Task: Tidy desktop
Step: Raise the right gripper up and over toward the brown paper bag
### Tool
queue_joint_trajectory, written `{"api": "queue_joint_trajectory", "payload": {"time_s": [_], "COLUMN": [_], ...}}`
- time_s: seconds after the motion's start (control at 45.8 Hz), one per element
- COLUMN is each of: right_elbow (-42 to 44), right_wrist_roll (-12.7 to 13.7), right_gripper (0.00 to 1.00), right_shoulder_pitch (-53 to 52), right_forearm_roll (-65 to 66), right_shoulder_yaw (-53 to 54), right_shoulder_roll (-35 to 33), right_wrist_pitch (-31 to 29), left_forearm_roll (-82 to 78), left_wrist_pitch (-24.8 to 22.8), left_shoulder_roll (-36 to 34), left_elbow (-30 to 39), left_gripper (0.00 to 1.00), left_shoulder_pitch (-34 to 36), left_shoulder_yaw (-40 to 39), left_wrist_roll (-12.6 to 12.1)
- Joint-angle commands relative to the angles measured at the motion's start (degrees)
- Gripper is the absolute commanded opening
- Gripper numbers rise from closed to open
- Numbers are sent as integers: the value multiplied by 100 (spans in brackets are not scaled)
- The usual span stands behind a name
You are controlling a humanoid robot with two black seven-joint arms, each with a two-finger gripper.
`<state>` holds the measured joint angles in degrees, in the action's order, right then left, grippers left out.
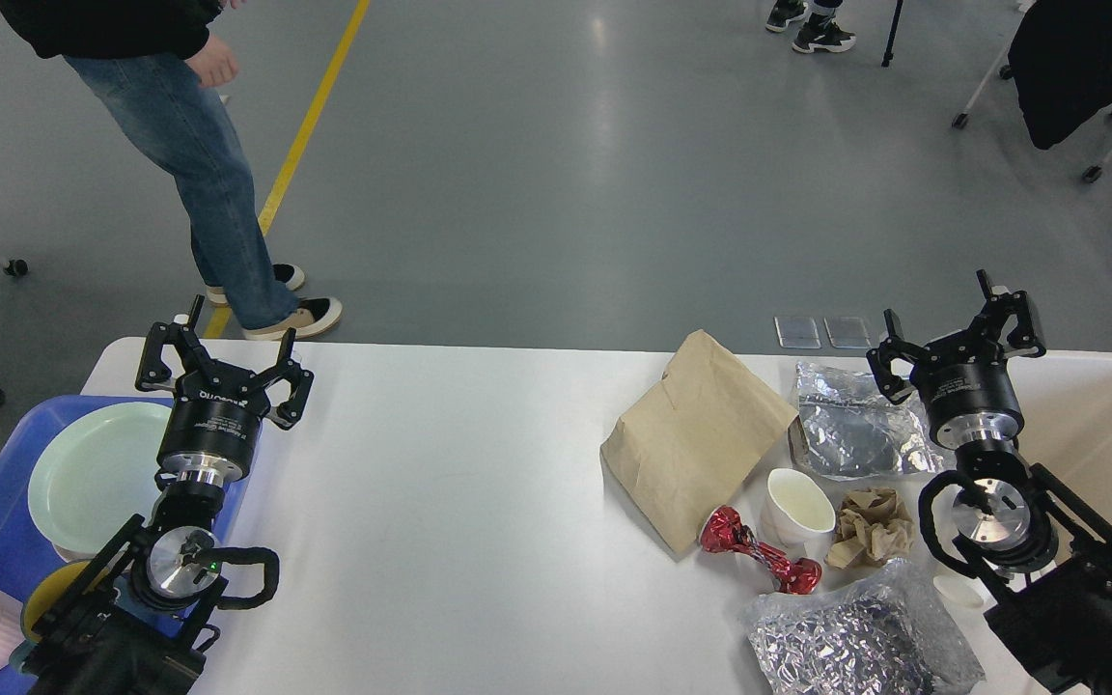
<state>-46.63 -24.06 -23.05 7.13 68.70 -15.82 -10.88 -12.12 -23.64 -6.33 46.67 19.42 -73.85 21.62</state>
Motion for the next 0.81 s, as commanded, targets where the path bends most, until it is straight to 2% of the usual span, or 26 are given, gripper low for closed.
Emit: {"api": "queue_joint_trajectory", "payload": {"time_s": [0.0,0.306,0.525,0.787], "right_elbow": [-4,-22,-83,-189], "right_wrist_roll": [6,41,243,270], "right_gripper": [100,100,100,100], "right_shoulder_pitch": [-7,11,-42,-138], "right_forearm_roll": [-1,-1,-1,-1], "right_shoulder_yaw": [3,-515,-568,-551], "right_shoulder_roll": [9,-9,-273,-326], "right_wrist_pitch": [15,15,-29,-11], "left_forearm_roll": [8,8,8,8], "left_wrist_pitch": [0,0,0,0], "left_shoulder_roll": [0,0,0,0], "left_elbow": [0,0,0,0], "left_gripper": [96,96,96,96], "left_shoulder_pitch": [0,0,0,0], "left_shoulder_yaw": [2,-7,-7,-7], "left_wrist_roll": [0,1,1,1]}}
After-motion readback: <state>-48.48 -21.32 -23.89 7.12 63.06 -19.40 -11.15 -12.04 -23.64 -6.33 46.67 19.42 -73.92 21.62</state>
